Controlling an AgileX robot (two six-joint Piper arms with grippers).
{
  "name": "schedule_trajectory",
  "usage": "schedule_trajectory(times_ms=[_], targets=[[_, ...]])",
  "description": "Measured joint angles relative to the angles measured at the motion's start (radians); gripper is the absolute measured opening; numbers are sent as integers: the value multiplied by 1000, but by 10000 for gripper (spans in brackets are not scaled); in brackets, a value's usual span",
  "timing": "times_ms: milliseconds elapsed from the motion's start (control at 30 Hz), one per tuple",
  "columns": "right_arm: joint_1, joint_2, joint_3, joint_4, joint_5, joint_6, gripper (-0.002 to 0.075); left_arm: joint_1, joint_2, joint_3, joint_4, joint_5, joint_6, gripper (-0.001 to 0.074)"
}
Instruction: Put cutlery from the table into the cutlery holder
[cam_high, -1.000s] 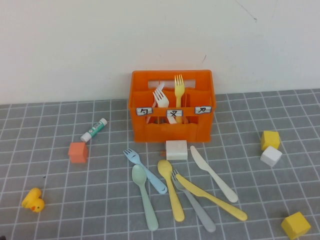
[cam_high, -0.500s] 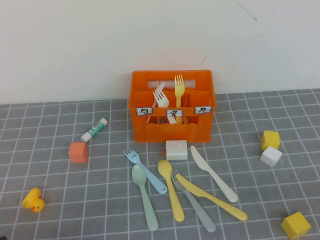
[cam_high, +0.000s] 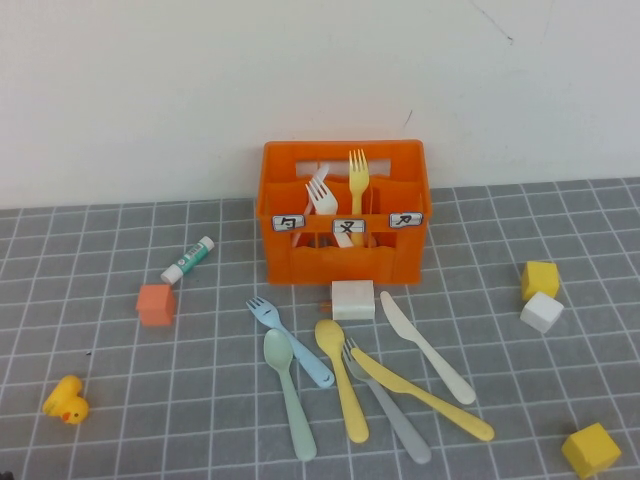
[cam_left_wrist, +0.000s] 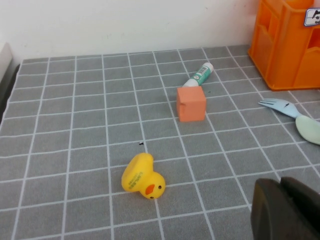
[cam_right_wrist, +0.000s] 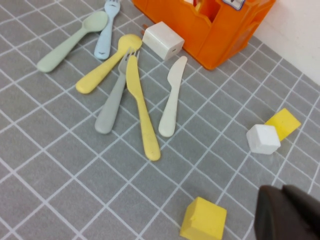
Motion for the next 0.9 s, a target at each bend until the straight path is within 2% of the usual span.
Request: schedule_trajectory(times_ms=[133,300,533,633,767,900], targets=[[-8,-65,41,0,-4,2,0,0,0,0,0,0,0,0],[-102,-229,157,-41,-43,2,0,0,0,0,-4,0,-7,0],[-286,-341,327,-66,-339,2,0,0,0,0,-4,1,-16,0],[-337,-343,336,-69,-347,2,0,0,0,0,-4,1,-17,0],[-360,-343,336,-70,-322,17,0,0,0,0,-4,1,-17,0],[-360,-343,336,-127,-281,132,0,0,0,0,-4,1,-21,0]])
